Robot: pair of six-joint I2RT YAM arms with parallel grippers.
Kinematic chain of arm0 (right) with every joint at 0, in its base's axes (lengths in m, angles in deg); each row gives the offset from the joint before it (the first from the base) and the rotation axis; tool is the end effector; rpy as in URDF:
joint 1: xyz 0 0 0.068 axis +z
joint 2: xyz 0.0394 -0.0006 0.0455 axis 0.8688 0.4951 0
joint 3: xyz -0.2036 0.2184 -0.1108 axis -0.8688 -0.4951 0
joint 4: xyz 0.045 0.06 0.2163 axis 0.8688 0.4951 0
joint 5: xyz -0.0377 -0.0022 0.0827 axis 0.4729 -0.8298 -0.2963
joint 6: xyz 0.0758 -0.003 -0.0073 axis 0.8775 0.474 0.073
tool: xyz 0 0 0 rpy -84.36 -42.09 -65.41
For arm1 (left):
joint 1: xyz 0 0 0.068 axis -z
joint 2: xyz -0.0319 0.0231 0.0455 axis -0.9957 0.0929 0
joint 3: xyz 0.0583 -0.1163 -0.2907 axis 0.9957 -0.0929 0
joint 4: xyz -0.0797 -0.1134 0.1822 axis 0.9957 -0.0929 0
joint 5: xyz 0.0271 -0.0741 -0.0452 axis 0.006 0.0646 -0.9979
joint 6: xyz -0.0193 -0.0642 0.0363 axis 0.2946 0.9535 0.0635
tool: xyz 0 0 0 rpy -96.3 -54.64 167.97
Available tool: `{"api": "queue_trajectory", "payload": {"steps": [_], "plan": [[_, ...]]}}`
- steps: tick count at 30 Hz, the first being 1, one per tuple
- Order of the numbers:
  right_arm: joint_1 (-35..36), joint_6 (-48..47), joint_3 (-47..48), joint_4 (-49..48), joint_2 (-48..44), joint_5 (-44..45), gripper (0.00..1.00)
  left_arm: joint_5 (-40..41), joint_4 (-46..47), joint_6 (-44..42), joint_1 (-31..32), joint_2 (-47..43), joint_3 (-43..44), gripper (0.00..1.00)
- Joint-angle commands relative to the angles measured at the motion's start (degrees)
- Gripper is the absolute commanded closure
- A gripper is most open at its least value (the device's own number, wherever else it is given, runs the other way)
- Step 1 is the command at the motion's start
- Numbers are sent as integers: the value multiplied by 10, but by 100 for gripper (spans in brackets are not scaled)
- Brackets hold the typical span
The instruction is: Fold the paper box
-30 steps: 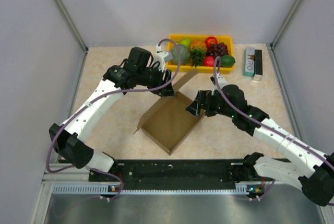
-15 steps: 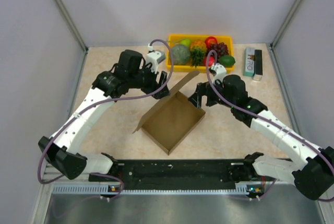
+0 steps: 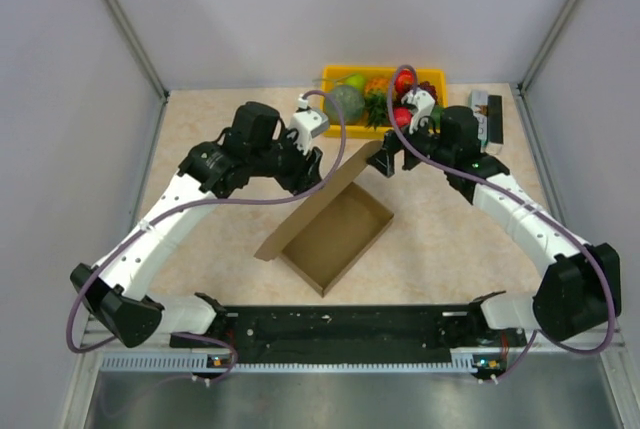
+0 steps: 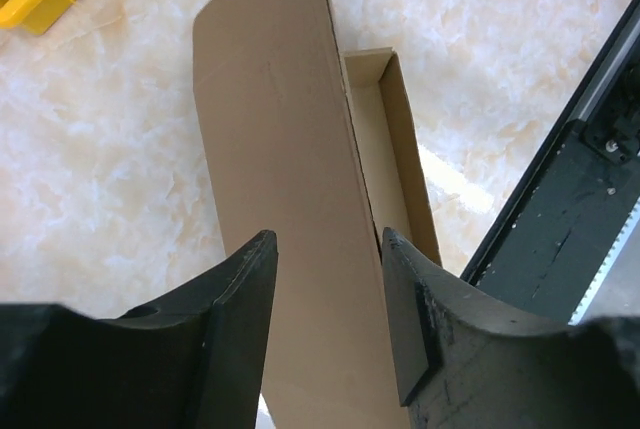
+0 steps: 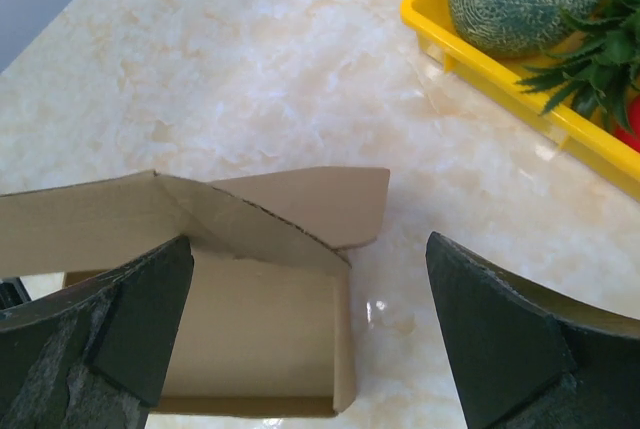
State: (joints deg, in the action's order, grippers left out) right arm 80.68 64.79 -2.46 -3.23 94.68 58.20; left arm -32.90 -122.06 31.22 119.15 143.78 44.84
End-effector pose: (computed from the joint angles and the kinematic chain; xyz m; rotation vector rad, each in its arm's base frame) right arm 0.2466 0.1234 0.3675 -0.5774 1.8851 0.7583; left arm 0.1871 -0.1566 0.4224 0.9504 2.0495 -0.6906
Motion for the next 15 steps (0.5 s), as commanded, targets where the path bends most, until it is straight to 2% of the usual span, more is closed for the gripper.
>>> {"api": "queue_trajectory", "payload": {"steps": [1, 2, 6, 10, 15], "plan": [[-4, -50, 51, -13, 40, -39, 1, 21, -20, -44, 13, 17, 27, 49], [-4, -50, 68, -6, 47, -48, 1, 12, -21, -45, 15, 18, 28, 43], [-5, -51, 74, -6, 58, -97, 1, -33, -17, -26, 15, 19, 32, 32], [-4, -49, 67, -14, 49, -103, 1, -88, -24, 2, 15, 51, 45, 32], [-5, -19, 39, -53, 24, -105, 1, -49, -17, 7, 24, 72, 33, 41]]}}
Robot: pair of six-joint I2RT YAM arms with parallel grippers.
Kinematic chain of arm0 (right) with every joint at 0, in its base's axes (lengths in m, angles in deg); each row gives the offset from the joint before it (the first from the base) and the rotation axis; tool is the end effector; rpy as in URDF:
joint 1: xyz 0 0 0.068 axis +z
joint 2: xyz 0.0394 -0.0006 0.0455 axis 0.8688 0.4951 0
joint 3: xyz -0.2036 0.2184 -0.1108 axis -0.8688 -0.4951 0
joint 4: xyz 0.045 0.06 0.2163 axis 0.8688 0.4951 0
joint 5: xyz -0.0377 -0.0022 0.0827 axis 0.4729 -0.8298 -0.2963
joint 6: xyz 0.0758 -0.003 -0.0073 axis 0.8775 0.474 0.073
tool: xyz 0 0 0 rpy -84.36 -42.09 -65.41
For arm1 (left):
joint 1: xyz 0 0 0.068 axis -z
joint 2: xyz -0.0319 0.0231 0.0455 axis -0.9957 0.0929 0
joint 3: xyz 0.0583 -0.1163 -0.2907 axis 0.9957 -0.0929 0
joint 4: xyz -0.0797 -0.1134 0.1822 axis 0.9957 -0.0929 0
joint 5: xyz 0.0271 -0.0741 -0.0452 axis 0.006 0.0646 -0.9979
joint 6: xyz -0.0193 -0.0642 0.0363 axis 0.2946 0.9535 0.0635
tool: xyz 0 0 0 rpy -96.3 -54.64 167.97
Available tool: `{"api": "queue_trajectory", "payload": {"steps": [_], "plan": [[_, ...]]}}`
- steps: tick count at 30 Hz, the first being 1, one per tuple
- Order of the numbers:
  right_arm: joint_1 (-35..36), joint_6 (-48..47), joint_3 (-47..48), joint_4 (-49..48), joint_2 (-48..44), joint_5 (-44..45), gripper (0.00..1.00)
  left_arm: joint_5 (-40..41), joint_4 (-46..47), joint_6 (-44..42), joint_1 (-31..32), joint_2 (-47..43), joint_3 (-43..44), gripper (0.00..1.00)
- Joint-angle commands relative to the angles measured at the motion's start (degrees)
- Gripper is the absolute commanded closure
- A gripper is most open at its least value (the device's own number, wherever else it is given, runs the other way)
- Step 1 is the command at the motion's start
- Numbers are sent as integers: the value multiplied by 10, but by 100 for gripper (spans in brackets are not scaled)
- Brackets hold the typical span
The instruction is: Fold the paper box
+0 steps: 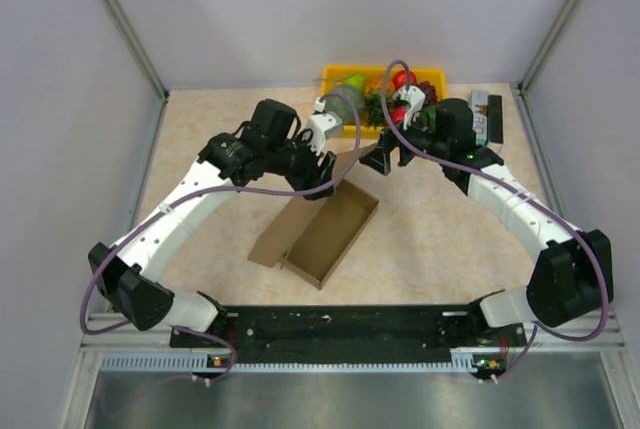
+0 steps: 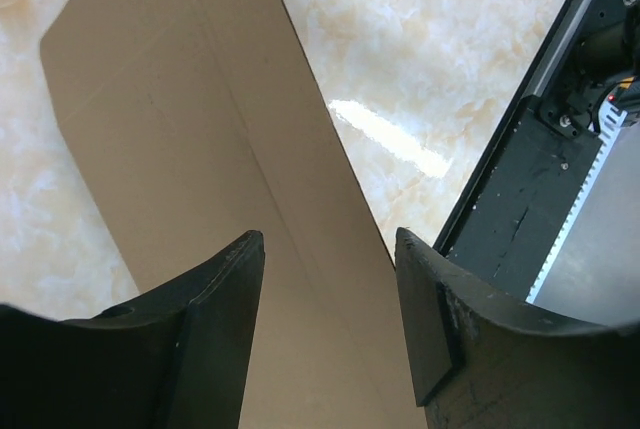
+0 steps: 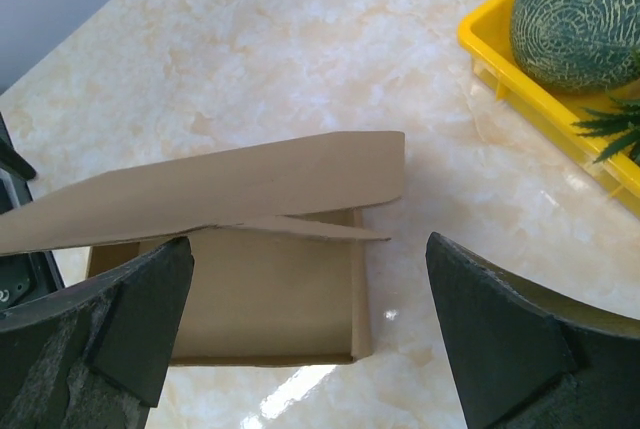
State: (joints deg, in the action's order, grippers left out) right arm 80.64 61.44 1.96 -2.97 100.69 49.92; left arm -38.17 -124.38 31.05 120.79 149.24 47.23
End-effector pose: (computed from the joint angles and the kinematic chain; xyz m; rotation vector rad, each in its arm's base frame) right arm 0.2680 0.1396 0.3669 -0.7212 1.8569 0.8644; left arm 0.1984 -0.1802 0.4101 1.0465 2.1108 -0.8047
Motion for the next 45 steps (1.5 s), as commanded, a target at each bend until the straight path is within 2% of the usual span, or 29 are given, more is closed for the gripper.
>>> {"api": "queue_trajectory", "payload": {"steps": [1, 9, 12, 14, 16, 18, 19, 23, 25, 27, 28, 30, 31, 33, 36, 37, 38, 39, 40, 41, 42, 45], "plan": [[-4, 18, -7, -56, -39, -17, 1, 13, 4, 8, 11, 24, 13, 43], [-4, 55, -12, -73, -40, -11, 1, 119, 11, 10, 81, 41, 28, 38], [-5, 73, -16, -83, -41, -4, 1, 184, 12, 10, 112, 51, 31, 44], [-4, 78, -15, -66, -47, 27, 1, 235, 9, 10, 135, 58, 29, 46], [-5, 88, -12, -39, -55, 108, 1, 226, 2, 23, 142, 49, 33, 39], [-17, 105, -4, 15, -64, 163, 1, 211, 24, 48, 142, 22, 4, 32], [-26, 111, -2, 31, -68, 178, 1, 217, 38, 72, 142, -19, -12, 30], [-80, 103, -6, 59, -65, 105, 1, 258, 111, 139, 135, -145, -131, 24], [-92, 89, 7, 83, -40, 55, 1, 304, 117, 190, 122, -206, -155, 24], [-85, 35, 17, 106, -35, 51, 1, 328, 109, 226, 117, -246, -181, 24], [-81, 19, 14, 101, -59, 82, 1, 347, 111, 231, 114, -290, -191, 24], [-69, -15, -57, 28, -110, 74, 1, 351, 111, 235, 111, -329, -213, 22], [-55, -43, -85, -36, -166, 91, 1, 358, 105, 235, 107, -354, -215, 22], [5, -140, -123, -47, -203, 121, 1, 370, 91, 236, 106, -372, -212, 22], [74, -223, -119, -7, -232, 164, 1, 394, 66, 235, 105, -385, -199, 22], [97, -253, -112, 40, -235, 192, 1, 402, 65, 235, 104, -392, -199, 21], [130, -324, -109, 60, -239, 216, 1, 409, 68, 231, 105, -397, -201, 21], [192, -362, -109, 83, -243, 244, 1, 409, 72, 228, 105, -403, -204, 21], [225, -398, -109, 100, -246, 289, 1, 409, 76, 226, 105, -413, -207, 21], [250, -463, -109, 137, -249, 302, 1, 408, 84, 223, 105, -417, -213, 21], [296, -489, -109, 145, -249, 322, 1, 407, 86, 222, 105, -421, -216, 21], [347, -578, -103, 168, -237, 389, 1, 392, 93, 219, 105, -435, -225, 21]]}}
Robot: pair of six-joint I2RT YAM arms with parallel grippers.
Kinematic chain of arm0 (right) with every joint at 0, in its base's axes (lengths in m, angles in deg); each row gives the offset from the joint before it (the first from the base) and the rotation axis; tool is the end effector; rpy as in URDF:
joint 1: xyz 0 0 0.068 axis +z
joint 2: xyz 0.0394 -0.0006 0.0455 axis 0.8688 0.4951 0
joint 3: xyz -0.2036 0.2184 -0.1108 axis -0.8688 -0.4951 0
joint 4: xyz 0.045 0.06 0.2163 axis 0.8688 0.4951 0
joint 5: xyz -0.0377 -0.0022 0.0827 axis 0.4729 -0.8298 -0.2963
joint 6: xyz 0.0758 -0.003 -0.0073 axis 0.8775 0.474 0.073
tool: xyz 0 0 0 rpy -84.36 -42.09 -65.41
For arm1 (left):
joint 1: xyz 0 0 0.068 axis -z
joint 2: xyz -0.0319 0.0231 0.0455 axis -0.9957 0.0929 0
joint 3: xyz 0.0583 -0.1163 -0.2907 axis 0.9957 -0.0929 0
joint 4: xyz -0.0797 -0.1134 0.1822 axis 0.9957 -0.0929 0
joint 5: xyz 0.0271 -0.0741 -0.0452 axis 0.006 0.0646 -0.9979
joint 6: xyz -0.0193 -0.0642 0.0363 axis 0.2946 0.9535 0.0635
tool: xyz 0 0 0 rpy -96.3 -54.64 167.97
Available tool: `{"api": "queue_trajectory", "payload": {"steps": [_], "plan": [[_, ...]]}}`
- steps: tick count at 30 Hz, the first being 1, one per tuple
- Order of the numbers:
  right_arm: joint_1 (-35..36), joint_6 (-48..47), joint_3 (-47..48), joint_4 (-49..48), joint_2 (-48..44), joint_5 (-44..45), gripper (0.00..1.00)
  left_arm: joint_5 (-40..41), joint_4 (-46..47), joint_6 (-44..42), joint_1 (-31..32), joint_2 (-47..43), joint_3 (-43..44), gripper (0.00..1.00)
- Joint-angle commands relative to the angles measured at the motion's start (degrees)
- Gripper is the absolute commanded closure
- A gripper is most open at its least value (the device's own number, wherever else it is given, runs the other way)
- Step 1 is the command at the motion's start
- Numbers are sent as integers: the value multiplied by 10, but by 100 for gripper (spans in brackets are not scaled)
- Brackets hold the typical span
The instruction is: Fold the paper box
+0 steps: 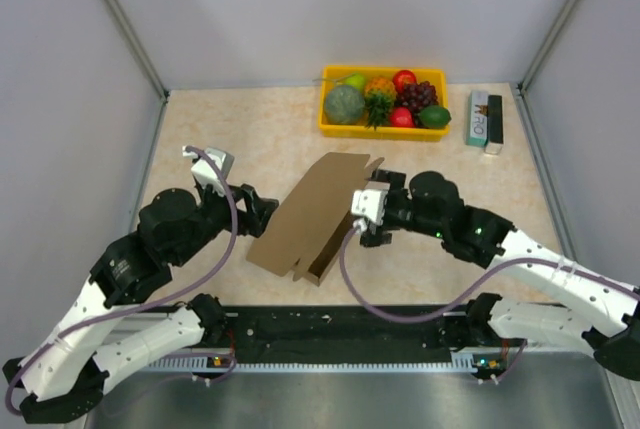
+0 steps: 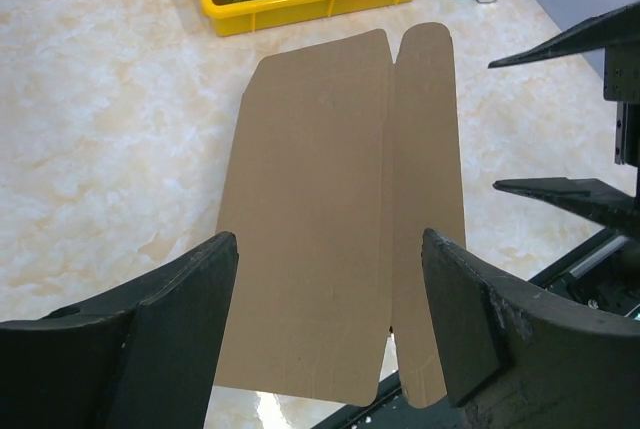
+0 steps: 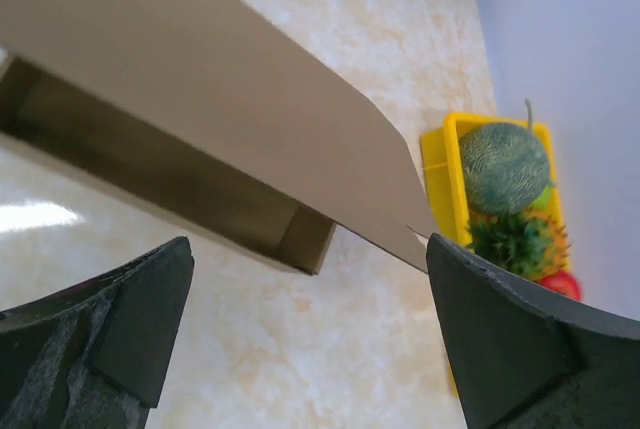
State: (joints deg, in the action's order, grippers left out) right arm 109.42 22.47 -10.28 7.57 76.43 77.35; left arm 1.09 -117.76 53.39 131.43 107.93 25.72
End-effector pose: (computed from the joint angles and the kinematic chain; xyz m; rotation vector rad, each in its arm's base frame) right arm 0.1151 0.1473 0.3616 -1.4018 1.3591 0.2796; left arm 0.0607 -0.0434 0.4136 0.3215 1.8584 -0.5689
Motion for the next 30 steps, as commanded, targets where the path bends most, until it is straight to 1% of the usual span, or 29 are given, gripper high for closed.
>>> {"api": "queue_trajectory", "payload": {"steps": [1, 2, 4, 6, 9, 10, 14, 15, 16, 17, 18, 21, 23, 24, 25, 26, 27, 29, 30], "plan": [[77, -211, 19, 72, 8, 116, 2, -2, 27, -6, -2, -27, -12, 21], [86, -251, 16, 71, 11, 121, 2, -3, 24, -4, -2, -31, -13, 21], [99, -274, 23, 57, 31, 133, 5, -17, 27, -4, -2, -47, -20, 20], [98, -291, 46, 53, 46, 120, 8, -33, 37, -6, -3, -57, -36, 20], [105, -316, 70, 59, 86, 96, 18, -67, 43, -13, -2, -70, -51, 19], [107, -322, 78, 67, 99, 92, 27, -85, 43, -18, -2, -72, -56, 19], [109, -343, 99, 65, 136, 84, 37, -121, 44, -62, -3, -80, -68, 17], [109, -347, 107, 66, 143, 84, 44, -126, 45, -70, -2, -80, -70, 17], [109, -350, 111, 66, 155, 84, 48, -126, 49, -80, -2, -81, -71, 17], [109, -351, 116, 65, 160, 85, 53, -144, 51, -85, -2, -82, -71, 17], [110, -349, 124, 66, 163, 85, 62, -147, 55, -87, -2, -83, -73, 17], [109, -345, 145, 68, 166, 85, 76, -173, 76, -102, -2, -89, -80, 17], [108, -332, 163, 96, 168, 94, 82, -176, 95, -113, -2, -102, -88, 18], [108, -329, 184, 113, 170, 97, 90, -170, 106, -115, -2, -110, -105, 17], [106, -329, 196, 130, 173, 102, 95, -163, 121, -127, -2, -119, -114, 18], [104, -329, 207, 167, 176, 112, 100, -154, 141, -131, -2, -138, -126, 17], [102, -325, 232, 187, 181, 114, 100, -146, 156, -136, -2, -149, -149, 18], [98, -314, 253, 225, 184, 108, 100, -134, 182, -146, -2, -182, -177, 18], [93, -309, 266, 235, 181, 101, 100, -135, 215, -150, -2, -193, -204, 18]]}}
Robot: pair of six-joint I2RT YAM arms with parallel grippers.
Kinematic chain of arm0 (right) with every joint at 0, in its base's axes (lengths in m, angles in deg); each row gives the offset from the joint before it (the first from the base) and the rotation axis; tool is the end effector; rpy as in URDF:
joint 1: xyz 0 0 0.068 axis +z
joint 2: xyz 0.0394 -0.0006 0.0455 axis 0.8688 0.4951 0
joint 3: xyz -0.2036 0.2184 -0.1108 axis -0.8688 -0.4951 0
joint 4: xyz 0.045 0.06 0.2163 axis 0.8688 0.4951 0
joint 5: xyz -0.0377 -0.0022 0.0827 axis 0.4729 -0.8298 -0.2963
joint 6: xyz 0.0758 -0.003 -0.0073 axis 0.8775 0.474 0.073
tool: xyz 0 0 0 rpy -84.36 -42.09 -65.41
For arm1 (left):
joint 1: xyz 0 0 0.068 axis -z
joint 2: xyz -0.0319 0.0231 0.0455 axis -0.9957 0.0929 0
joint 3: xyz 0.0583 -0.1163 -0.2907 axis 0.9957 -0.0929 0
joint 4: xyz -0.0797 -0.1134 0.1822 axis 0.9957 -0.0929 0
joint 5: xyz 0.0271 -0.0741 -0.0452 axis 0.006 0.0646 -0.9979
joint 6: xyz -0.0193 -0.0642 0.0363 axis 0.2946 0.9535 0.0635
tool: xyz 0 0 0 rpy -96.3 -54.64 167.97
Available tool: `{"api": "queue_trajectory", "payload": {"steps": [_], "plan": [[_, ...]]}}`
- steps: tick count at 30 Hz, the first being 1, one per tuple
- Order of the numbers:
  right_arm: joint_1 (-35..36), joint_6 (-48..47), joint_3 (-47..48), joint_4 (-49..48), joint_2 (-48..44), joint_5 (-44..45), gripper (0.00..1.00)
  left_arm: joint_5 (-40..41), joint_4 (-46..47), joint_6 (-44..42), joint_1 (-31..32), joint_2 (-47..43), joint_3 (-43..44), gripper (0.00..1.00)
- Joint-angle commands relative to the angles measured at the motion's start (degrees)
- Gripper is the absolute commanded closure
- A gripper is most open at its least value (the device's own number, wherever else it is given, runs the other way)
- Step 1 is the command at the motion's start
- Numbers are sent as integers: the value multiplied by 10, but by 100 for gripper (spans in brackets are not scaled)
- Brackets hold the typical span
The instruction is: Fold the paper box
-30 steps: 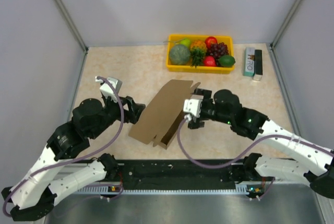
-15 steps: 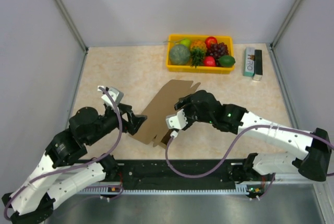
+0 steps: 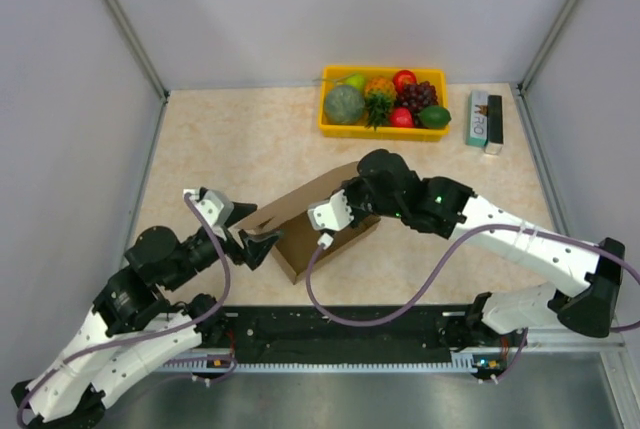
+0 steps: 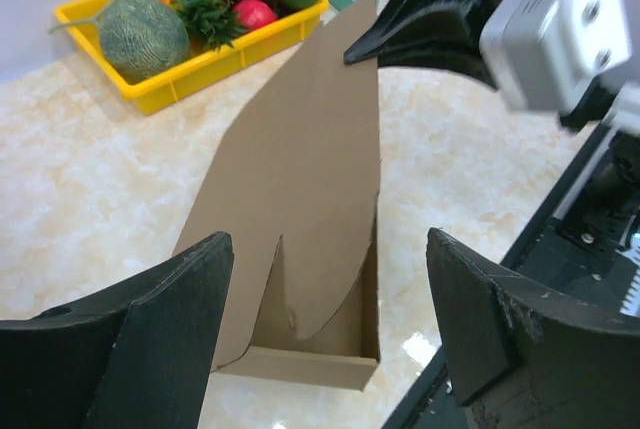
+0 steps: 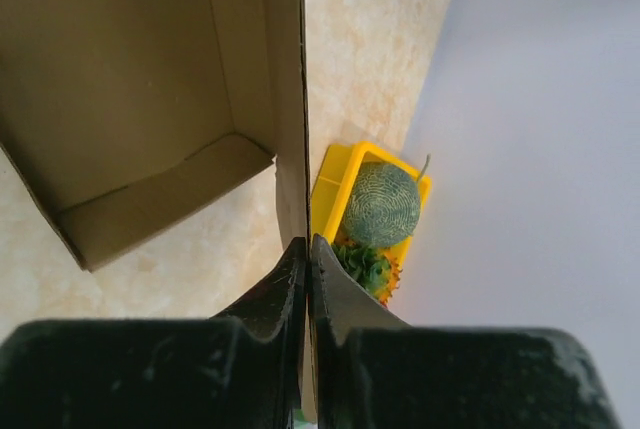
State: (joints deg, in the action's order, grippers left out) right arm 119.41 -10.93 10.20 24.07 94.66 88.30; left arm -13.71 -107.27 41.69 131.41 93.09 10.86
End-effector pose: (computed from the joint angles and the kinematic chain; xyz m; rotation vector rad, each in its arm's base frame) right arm 0.1350 0.2199 0.3817 -1.9777 0.9613 -0.1625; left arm 0.0244 -0.0290 0.3693 0.6274 1.6043 -0.7137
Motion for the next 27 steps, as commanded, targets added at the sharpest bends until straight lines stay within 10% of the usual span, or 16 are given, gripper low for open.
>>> {"api": "queue_trajectory", "payload": {"steps": [1, 12, 27], "plan": [[-8, 26, 66, 79, -3, -14, 100, 14, 123, -38, -2, -55, -68, 18], [-23, 64, 256, 329, 76, 16, 100, -17, 271, -73, -2, -69, -149, 20], [-51, 63, 324, 376, 109, 0, 100, -44, 229, -205, -2, -24, -124, 21]]}}
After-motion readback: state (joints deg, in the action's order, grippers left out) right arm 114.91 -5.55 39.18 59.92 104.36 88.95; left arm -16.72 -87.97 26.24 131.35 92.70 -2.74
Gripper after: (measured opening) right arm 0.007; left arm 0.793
